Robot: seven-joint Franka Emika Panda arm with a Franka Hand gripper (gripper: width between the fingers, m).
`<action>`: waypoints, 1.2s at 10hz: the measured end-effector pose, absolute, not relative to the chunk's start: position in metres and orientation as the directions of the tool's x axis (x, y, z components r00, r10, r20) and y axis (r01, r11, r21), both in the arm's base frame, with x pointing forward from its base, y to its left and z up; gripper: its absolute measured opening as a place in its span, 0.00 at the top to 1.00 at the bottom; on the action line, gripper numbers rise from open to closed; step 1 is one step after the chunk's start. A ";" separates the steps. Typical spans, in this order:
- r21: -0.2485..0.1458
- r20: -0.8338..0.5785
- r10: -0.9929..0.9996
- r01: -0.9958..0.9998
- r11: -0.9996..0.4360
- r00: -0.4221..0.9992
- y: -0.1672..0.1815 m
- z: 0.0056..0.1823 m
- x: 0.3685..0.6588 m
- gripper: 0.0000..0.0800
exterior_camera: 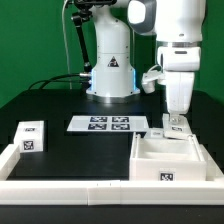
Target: Assemble cabinet
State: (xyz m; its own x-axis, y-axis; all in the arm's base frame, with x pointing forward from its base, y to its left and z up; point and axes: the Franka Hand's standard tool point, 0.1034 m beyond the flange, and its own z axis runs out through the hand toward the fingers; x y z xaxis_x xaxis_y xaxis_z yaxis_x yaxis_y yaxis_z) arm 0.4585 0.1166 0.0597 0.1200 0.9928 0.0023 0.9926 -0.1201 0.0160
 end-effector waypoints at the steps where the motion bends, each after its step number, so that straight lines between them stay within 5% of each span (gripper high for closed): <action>1: 0.015 0.002 0.993 0.993 -0.120 0.120 0.117 0.059 0.458 0.91; 12: 0.019 0.008 0.991 0.991 -0.133 0.133 0.115 0.057 0.478 0.91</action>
Offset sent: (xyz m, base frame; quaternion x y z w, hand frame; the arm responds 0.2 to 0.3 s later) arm 0.0166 0.0022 0.0007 -0.0013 -0.0003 0.0142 0.9999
